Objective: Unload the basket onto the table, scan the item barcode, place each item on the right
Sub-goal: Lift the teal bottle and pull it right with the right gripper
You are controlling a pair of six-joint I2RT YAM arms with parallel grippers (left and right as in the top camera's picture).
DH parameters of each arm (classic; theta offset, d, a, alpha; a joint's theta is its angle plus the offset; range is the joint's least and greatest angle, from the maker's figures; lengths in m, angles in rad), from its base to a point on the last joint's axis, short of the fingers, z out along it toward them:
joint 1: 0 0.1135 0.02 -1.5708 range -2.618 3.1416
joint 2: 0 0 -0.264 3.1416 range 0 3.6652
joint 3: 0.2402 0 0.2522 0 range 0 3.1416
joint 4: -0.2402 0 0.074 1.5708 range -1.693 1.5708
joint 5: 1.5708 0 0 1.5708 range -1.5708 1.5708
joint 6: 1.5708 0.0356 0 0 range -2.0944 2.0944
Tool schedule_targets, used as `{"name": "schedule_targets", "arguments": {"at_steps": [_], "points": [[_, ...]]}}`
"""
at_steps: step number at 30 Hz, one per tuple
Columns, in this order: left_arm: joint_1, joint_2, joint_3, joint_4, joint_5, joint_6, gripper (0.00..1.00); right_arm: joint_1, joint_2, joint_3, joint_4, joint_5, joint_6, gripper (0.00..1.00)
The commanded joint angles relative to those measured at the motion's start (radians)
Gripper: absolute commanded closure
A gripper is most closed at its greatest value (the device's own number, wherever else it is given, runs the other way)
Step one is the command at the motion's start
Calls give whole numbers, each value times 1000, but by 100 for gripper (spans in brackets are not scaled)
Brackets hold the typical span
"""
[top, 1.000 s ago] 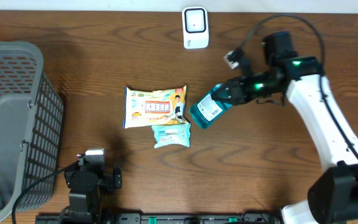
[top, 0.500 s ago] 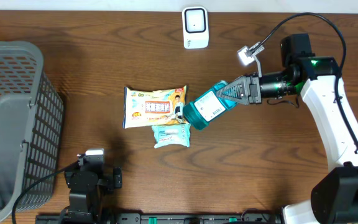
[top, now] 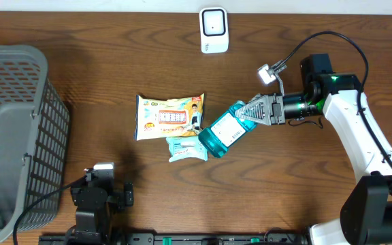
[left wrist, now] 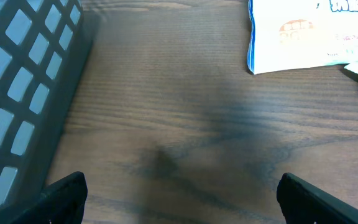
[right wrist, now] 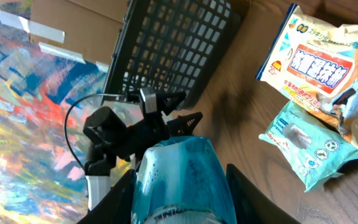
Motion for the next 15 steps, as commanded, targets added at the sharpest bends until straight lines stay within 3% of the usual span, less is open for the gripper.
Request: {"name": "schedule_targets", "arguments": {"at_steps": [1, 15], "points": [[3, -5, -4, -12, -6, 6, 2, 0, -19, 5, -1, -116, -15, 95], [3, -5, -4, -12, -6, 6, 2, 0, -20, 5, 5, -114, -15, 99]]}}
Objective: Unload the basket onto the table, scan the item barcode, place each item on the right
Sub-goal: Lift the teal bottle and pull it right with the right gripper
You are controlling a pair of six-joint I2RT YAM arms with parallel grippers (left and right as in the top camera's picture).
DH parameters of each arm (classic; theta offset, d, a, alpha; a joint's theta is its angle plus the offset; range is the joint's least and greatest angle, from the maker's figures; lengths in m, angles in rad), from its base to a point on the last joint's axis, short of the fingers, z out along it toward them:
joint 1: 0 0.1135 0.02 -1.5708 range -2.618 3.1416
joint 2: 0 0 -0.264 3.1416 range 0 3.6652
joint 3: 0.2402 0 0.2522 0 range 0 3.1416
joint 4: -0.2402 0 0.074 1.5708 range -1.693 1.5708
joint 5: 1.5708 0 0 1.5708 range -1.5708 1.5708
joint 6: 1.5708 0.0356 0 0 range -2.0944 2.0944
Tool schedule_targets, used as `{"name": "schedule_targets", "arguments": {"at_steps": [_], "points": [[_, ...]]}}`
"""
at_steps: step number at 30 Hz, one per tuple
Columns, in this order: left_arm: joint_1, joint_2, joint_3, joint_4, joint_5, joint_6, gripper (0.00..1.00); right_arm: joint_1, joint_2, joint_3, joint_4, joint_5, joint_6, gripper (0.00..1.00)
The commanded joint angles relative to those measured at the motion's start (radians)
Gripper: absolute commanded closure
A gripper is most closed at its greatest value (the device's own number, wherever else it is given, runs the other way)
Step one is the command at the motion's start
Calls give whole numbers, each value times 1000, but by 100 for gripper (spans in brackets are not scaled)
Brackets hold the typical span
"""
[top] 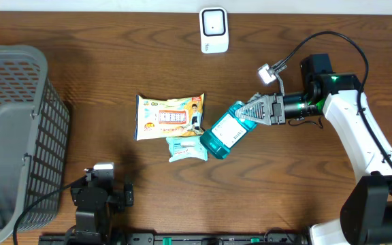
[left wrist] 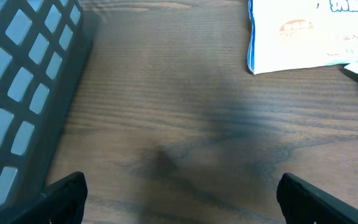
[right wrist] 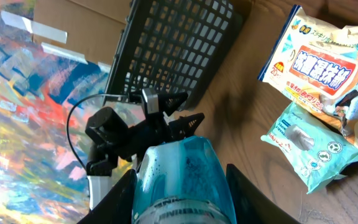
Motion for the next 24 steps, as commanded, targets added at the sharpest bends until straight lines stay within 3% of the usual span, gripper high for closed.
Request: {"name": "schedule_targets", "arguments": {"at_steps": [1, 6, 11, 24], "points": [[3, -5, -4, -12, -6, 6, 2, 0, -20, 5, 12, -100, -16, 99], [3, -5, -4, -12, -6, 6, 2, 0, -20, 5, 85, 71, 11, 99], [3, -5, -4, -12, -6, 6, 2, 0, -20, 5, 175, 328, 249, 99], [3, -5, -4, -12, -6, 6, 2, 0, -20, 7, 293, 726, 423, 99]]}}
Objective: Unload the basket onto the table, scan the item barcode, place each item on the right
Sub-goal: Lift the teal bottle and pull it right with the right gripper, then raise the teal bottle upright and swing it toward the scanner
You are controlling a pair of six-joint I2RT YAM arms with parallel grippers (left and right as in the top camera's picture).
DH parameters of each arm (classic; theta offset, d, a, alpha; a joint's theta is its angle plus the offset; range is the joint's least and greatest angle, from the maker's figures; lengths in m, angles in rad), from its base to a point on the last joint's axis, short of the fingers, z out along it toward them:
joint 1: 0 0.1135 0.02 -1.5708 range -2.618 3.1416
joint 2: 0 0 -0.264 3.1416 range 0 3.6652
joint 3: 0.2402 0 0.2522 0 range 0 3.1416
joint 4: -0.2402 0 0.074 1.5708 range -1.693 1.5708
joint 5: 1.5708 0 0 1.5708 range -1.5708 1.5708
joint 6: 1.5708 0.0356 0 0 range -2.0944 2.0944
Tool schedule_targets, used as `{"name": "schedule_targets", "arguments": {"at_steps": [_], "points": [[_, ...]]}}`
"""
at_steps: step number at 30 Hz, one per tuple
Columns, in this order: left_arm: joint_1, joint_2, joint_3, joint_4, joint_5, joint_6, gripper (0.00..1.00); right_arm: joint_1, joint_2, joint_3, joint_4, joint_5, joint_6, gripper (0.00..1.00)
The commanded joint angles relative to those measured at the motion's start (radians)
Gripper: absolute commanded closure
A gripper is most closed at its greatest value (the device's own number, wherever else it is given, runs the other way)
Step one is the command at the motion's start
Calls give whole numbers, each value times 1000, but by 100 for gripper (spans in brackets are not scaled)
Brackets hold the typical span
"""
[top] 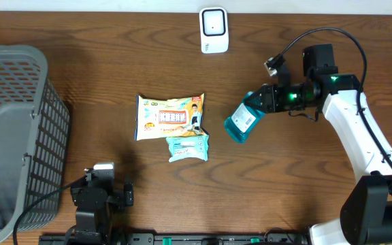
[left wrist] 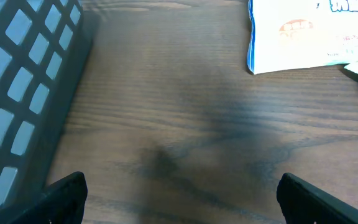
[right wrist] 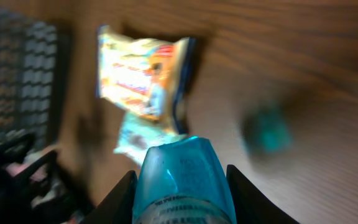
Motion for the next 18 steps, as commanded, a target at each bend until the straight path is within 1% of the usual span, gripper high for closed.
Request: {"name": "schedule_targets", "arguments": {"at_steps": [1, 9, 18], "points": [[3, -5, -4, -12, -6, 6, 2, -2, -20, 13, 16, 104, 76, 99], [3, -5, -4, -12, -6, 6, 2, 0, -20, 78, 49, 244, 96, 99], [3, -5, -4, -11, -6, 6, 2, 55, -20, 107, 109, 591, 95, 99]]}}
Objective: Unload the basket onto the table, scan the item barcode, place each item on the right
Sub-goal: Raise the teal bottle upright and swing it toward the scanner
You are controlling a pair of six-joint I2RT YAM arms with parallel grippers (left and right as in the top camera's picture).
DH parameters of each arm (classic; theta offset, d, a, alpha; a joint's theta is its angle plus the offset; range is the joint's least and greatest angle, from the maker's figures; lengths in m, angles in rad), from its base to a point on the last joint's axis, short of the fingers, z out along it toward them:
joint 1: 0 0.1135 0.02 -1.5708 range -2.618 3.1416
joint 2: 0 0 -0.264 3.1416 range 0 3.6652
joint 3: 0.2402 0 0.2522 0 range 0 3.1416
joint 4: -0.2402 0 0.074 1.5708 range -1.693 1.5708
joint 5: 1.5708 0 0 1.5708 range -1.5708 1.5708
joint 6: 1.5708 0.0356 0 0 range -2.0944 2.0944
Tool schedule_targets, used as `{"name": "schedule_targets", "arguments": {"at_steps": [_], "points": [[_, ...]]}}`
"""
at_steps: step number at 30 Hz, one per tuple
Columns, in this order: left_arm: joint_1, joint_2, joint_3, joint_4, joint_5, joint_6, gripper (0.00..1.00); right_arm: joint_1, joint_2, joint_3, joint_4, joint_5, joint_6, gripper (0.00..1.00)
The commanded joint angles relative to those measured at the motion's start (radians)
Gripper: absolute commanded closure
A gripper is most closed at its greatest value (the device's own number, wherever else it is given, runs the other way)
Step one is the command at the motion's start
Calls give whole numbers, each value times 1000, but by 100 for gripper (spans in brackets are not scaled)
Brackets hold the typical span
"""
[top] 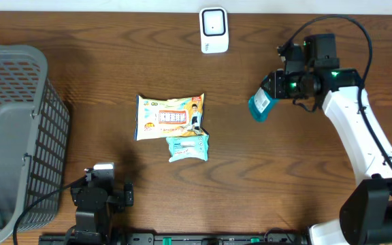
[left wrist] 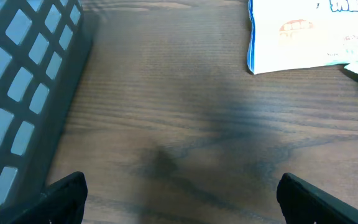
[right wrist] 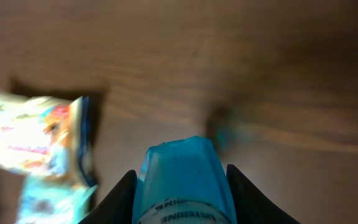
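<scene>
A teal-blue bottle point(top: 259, 105) hangs above the table at the right, with my right gripper point(top: 278, 87) shut on it; in the right wrist view the bottle point(right wrist: 183, 180) fills the space between both fingers point(right wrist: 120, 196). The white barcode scanner point(top: 214, 30) stands at the table's far edge, up and left of the bottle. A yellow snack pack point(top: 170, 116) and a small teal wipes pack point(top: 188, 147) lie at the table's middle. My left gripper point(left wrist: 179, 196) sits low at the near edge, open, nothing between its fingers.
A grey plastic basket point(top: 12, 136) fills the left side, its wall point(left wrist: 23, 81) close beside the left gripper. A small orange item lies at the right edge. The snack pack's corner point(left wrist: 309, 37) shows in the left wrist view.
My right gripper has moved right and toward the far edge with the bottle, which now hangs more end-on. The left arm has stayed still.
My right gripper held the bottle low beside the wipes pack, lying almost flat. Then it held it clear of the packs to the right. Now the bottle hangs further right, nearer the scanner's side of the table. The left gripper stayed open throughout.
</scene>
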Motion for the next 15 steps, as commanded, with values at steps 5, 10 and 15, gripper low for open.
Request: {"name": "schedule_targets", "arguments": {"at_steps": [5, 10, 15], "points": [[3, -5, -4, -12, -6, 6, 2, 61, -20, 37, 73, 256, 7, 99], [3, -5, -4, -12, -6, 6, 2, 99, -20, 37, 106, 328, -27, 97], [3, -5, -4, -12, -6, 6, 2, 141, 10, 37, 72, 413, -45, 99]]}}
